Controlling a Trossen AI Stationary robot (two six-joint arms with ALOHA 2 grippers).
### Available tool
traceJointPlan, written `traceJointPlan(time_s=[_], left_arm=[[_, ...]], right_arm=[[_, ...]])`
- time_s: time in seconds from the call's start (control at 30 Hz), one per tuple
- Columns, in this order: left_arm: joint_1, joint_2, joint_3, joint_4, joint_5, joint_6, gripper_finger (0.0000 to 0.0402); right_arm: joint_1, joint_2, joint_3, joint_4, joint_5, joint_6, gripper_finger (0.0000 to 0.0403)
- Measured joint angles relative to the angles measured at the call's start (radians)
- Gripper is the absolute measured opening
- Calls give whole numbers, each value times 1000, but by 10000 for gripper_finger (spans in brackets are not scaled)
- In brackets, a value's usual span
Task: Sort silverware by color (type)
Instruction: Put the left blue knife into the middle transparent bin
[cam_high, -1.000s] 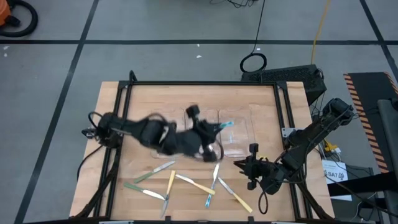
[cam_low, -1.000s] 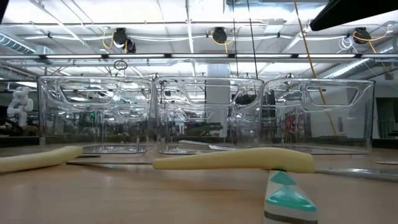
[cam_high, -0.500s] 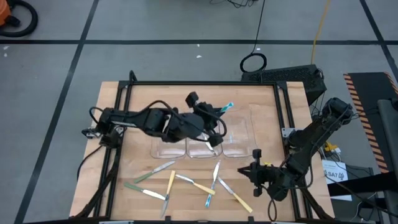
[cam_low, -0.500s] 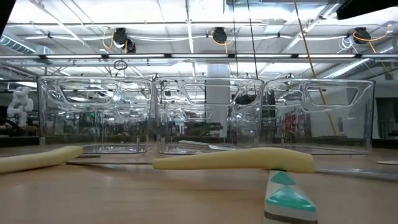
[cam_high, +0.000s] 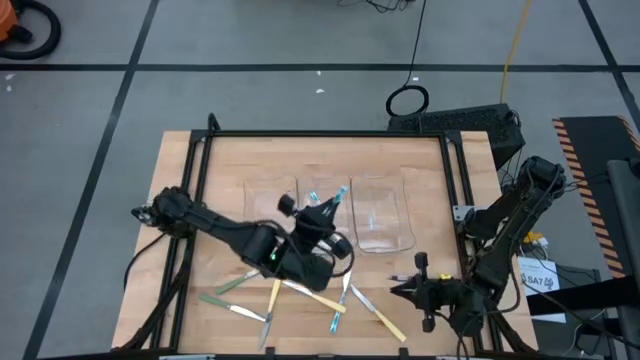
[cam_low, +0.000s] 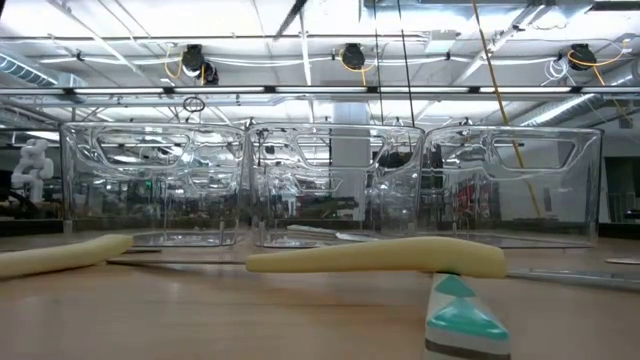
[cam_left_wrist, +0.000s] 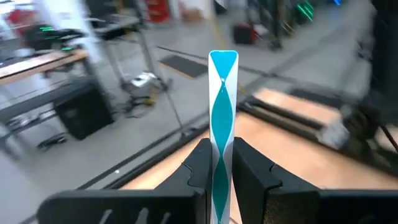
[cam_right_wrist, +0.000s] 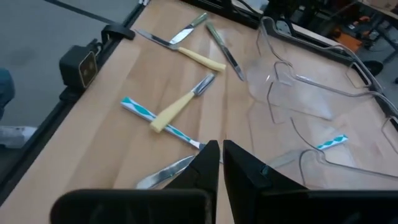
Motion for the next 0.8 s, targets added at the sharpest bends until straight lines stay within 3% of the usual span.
traceJointPlan(time_s=[0.13, 0.37, 0.63, 0.8], left_arm=[[-23, 1, -71, 2, -128, -181, 42], [-22, 61, -101, 27, -178, -428, 42], [59, 139, -101, 45, -178, -532, 42], [116, 140, -101, 45, -63, -525, 42]], right_arm=[[23, 0, 0, 1, 0, 4, 16], [48, 0, 0, 2, 0, -66, 16], [47, 0, 0, 6, 0, -213, 16], [47, 0, 0, 6, -1, -284, 16]])
